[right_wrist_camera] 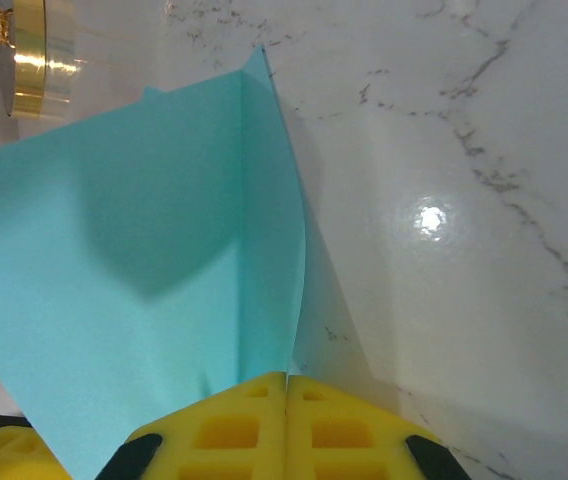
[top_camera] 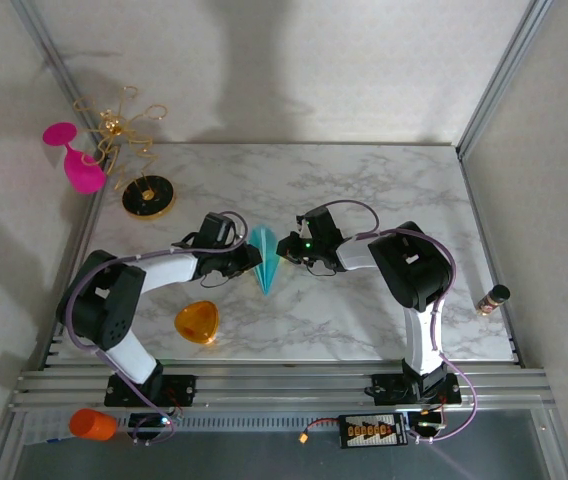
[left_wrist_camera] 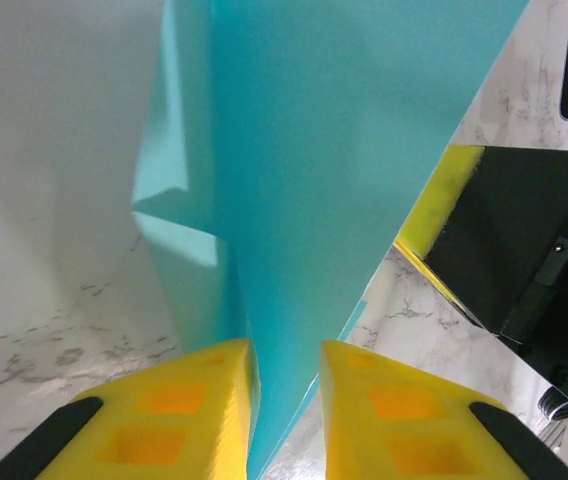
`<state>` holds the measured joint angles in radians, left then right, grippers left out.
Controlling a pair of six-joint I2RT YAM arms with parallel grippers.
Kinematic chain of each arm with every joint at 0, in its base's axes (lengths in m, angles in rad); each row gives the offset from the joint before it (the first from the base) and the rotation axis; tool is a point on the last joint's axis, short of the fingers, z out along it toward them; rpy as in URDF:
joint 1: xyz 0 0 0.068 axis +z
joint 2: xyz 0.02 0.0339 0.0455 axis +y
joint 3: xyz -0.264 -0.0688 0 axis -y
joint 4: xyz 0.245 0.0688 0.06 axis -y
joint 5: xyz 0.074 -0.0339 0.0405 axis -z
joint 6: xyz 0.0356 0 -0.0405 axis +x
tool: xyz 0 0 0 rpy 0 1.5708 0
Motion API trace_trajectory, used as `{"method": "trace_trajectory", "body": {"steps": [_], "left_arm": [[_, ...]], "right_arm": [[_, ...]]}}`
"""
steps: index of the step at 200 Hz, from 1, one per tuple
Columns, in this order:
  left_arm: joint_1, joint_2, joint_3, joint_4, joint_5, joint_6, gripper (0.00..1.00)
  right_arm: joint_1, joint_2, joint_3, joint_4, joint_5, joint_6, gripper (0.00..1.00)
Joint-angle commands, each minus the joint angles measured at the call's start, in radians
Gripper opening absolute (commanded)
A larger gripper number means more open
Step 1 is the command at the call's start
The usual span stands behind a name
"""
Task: Fold a paper plane with a square sheet of paper (pick it up from the middle)
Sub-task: Turn over a paper plane at the center of the table, then move the paper plane to the top-center of the table.
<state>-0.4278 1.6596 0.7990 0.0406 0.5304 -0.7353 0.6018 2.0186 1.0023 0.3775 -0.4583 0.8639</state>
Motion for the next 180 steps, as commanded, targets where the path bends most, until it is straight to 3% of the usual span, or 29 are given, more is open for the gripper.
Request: {"method": "trace_trajectory", "body": {"steps": [1,80,180], "left_arm": [[-0.030,0.028,0.052,-0.057,-0.018,0.044,0.26],[-0.089,0.073,0.135,-0.178,-0.147,0.106,0.28],[-0.117,0.091,0.154,-0.184,-0.142,0.129,0.49]], "right_arm": [[0.001,0.025,0.016,-0.035,-0.017,-0.014,0.06],[0.000,0.013,0.023,-0.048,-0.039,-0.039,0.07],[0.000,-0.014,0.029,-0.040,-0.094,-0.039,0.12]]}}
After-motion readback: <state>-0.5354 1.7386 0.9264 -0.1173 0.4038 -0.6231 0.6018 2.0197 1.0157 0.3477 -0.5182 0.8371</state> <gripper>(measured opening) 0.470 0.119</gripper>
